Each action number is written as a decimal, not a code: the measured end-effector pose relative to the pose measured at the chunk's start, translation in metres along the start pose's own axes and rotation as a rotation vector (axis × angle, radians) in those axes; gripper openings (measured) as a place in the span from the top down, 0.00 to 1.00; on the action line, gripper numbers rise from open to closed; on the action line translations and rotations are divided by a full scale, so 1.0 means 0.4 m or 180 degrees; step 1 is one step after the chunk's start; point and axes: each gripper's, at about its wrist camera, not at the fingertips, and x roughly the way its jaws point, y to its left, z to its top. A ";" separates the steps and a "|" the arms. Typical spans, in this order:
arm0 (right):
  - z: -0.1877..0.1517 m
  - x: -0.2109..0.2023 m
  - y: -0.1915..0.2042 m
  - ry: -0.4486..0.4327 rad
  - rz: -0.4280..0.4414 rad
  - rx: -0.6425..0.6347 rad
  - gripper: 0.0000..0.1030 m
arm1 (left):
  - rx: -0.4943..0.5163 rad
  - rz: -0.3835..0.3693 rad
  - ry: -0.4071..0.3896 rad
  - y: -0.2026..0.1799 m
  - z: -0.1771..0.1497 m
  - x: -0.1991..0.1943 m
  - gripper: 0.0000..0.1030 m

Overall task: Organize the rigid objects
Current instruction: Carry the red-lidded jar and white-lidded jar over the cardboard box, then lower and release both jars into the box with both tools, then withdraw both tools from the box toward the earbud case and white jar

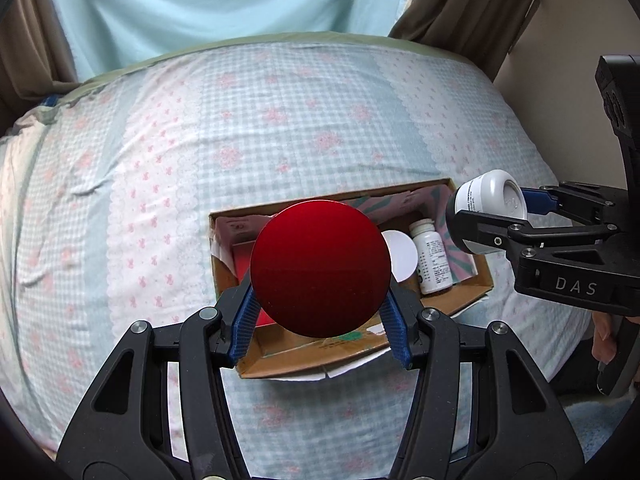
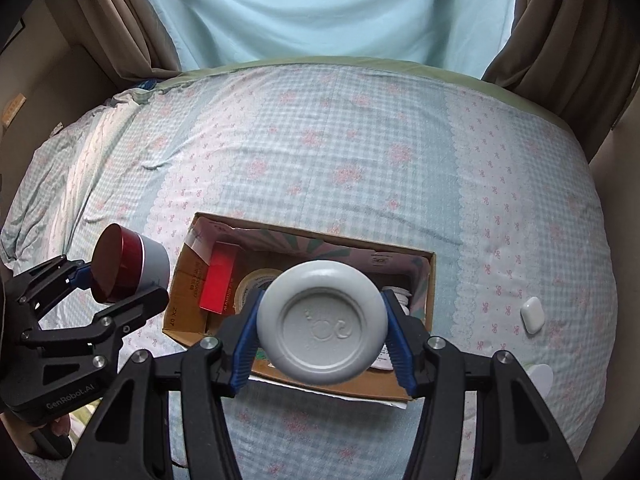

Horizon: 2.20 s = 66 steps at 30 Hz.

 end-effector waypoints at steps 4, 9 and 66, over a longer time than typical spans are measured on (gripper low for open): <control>0.010 0.096 -0.006 0.0228 0.0064 0.0049 0.49 | -0.0023 -0.0040 0.0156 0.023 0.012 0.086 0.51; 0.027 0.197 -0.025 0.0480 0.0020 0.0100 0.49 | 0.0041 -0.0021 0.0338 0.028 0.020 0.189 0.51; 0.041 0.086 -0.033 0.0226 0.0421 0.0545 0.00 | 0.0287 0.0246 0.0205 -0.050 -0.024 0.044 0.00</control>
